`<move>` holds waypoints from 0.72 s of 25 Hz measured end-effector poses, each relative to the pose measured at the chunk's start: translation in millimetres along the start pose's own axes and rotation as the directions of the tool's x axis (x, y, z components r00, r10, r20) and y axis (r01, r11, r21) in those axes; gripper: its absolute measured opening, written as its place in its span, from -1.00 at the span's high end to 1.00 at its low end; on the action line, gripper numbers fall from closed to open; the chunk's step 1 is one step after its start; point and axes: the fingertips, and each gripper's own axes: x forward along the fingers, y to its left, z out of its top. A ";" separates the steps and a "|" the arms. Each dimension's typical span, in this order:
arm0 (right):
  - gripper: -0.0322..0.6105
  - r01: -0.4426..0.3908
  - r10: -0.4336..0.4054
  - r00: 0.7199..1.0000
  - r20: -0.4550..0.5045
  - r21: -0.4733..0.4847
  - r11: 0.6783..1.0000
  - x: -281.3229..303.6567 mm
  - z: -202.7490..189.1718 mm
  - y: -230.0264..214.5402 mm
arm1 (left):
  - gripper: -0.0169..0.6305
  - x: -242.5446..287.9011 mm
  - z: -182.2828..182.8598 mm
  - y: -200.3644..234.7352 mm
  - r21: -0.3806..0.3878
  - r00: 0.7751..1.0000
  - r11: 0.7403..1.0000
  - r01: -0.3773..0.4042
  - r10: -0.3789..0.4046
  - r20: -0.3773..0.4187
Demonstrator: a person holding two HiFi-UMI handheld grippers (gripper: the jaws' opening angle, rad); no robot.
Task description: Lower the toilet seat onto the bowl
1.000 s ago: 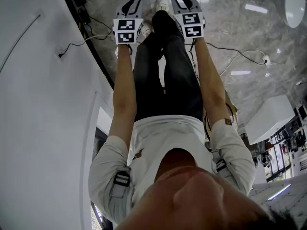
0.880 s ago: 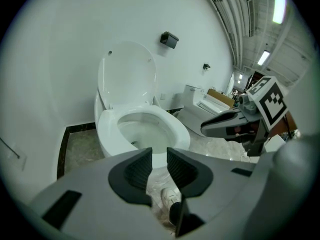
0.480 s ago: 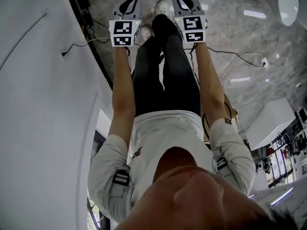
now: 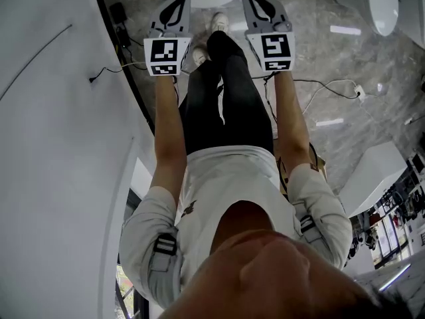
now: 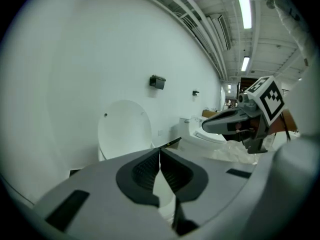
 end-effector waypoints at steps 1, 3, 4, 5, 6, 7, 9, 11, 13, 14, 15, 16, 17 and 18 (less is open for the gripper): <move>0.83 0.003 -0.003 1.000 0.014 -0.003 1.000 -5.3 8.4 -0.7 | 0.87 -5.0 9.5 -0.3 0.004 1.000 1.000 -0.003 0.003 0.016; 0.83 0.005 -0.005 0.999 0.041 -0.005 1.000 -15.2 24.9 -1.1 | 0.88 -14.9 29.4 -1.0 0.015 0.999 1.000 -0.008 0.007 0.044; 0.83 0.005 -0.004 0.999 0.053 -0.005 1.000 -19.9 33.0 -0.9 | 0.88 -19.7 39.2 -1.7 0.021 0.998 1.000 -0.009 0.008 0.057; 0.83 0.004 -0.003 0.998 0.065 -0.004 1.000 -24.6 40.8 -0.4 | 0.88 -24.6 48.5 -2.5 0.028 0.998 1.000 -0.011 0.009 0.069; 0.84 0.003 -0.003 0.997 0.075 -0.003 1.000 -29.1 48.1 0.7 | 0.88 -29.7 57.0 -3.1 0.033 0.997 0.999 -0.014 0.011 0.079; 0.84 0.003 -0.003 0.996 0.085 -0.003 1.000 -33.3 54.9 2.2 | 0.88 -34.8 64.7 -3.4 0.039 0.996 0.999 -0.017 0.014 0.088; 0.84 0.004 -0.004 0.995 0.098 -0.005 1.000 -40.9 67.1 5.2 | 0.88 -44.6 78.5 -3.8 0.052 0.995 0.998 -0.024 0.018 0.102; 0.84 0.005 -0.004 0.994 0.108 -0.003 1.000 -48.3 77.6 6.9 | 0.88 -52.8 91.3 -4.4 0.055 0.993 0.998 -0.027 0.020 0.114; 0.84 0.002 -0.003 0.993 0.117 0.007 1.000 -55.4 87.2 7.5 | 0.88 -60.2 103.8 -5.3 0.047 0.992 0.998 -0.028 0.022 0.126; 0.84 0.000 -0.002 0.993 0.121 0.015 1.000 -58.5 91.8 7.9 | 0.88 -64.2 109.9 -5.8 0.046 0.991 0.998 -0.030 0.024 0.131; 0.84 -0.002 -0.001 0.992 0.125 0.023 1.000 -61.5 95.9 8.9 | 0.88 -68.3 115.4 -6.2 0.048 0.991 0.998 -0.034 0.027 0.135; 0.84 -0.005 0.001 0.992 0.128 0.029 1.000 -64.0 99.2 10.6 | 0.88 -72.2 119.4 -6.6 0.051 0.990 0.998 -0.037 0.030 0.137; 0.84 -0.007 0.003 0.991 0.130 0.033 0.999 -65.7 101.5 12.8 | 0.88 -75.3 121.9 -6.6 0.054 0.990 0.998 -0.041 0.033 0.139; 0.84 -0.009 0.004 0.991 0.133 0.035 0.999 -66.3 103.5 14.8 | 0.88 -77.3 123.3 -5.8 0.056 0.989 0.998 -0.043 0.035 0.141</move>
